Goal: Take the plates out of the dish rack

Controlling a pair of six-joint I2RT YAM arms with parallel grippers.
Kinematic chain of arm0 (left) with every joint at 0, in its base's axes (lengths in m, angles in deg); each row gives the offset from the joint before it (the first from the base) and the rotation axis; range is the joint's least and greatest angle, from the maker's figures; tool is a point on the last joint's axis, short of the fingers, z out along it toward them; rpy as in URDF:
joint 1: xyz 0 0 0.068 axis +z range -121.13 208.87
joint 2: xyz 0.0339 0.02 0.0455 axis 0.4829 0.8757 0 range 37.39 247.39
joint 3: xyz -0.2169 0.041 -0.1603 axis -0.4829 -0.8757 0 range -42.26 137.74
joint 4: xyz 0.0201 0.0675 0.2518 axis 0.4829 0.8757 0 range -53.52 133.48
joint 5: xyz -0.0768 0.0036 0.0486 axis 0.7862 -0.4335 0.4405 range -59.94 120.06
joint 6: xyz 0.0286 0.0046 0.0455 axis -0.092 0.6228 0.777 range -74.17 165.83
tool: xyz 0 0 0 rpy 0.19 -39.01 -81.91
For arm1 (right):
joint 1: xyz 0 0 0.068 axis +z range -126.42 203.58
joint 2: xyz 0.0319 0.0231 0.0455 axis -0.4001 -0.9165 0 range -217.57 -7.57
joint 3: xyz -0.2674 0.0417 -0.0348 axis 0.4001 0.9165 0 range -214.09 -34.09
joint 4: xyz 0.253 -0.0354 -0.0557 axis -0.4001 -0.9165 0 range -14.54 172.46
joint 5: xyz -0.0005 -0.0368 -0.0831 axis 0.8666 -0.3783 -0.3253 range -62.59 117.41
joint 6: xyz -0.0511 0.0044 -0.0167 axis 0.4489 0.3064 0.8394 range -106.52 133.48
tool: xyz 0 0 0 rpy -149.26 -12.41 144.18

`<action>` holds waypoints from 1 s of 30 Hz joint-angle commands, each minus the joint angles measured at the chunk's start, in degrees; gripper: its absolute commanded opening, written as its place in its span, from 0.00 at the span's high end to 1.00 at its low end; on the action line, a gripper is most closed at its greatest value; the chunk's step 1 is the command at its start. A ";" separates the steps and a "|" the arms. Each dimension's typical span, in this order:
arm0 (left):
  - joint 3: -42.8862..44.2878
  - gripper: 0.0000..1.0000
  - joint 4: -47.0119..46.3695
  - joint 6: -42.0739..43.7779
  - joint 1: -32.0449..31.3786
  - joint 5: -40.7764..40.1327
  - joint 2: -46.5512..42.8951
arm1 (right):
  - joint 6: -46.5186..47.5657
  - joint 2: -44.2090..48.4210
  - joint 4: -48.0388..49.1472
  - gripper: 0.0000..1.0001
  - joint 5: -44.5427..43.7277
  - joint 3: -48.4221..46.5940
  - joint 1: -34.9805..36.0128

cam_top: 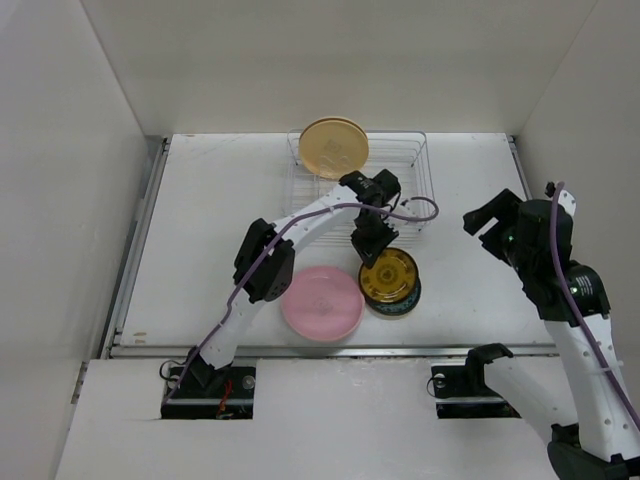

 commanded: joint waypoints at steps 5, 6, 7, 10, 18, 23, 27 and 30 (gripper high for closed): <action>2.09 0.71 1.44 1.03 -1.08 -2.07 -0.89 | 0.16 0.39 -0.65 0.20 1.68 0.95 0.36; 2.09 0.60 2.05 1.63 -1.08 -2.06 -0.37 | 0.68 0.39 -0.65 0.20 1.68 0.95 0.36; 2.09 0.53 2.84 1.64 -1.60 -2.06 -0.36 | 0.69 0.39 -0.65 0.20 1.68 0.95 0.36; 2.88 0.43 6.09 4.97 -2.92 -3.37 1.03 | 1.38 -0.13 -0.12 0.20 2.21 0.95 0.36; 5.07 0.40 8.38 5.07 -2.23 -2.86 -4.14 | 4.73 -7.42 7.42 0.20 4.76 -1.67 0.36; -0.17 0.40 8.92 2.52 7.85 0.31 -15.20 | 13.67 -23.55 17.00 0.18 9.66 -13.35 0.36; -6.59 0.40 5.06 1.38 15.52 0.31 -24.69 | 23.96 -40.01 17.10 0.18 13.38 -29.77 0.36; -8.10 0.40 1.28 -1.69 21.22 -0.22 -28.75 | 28.62 -50.88 21.13 0.18 18.27 -39.28 0.36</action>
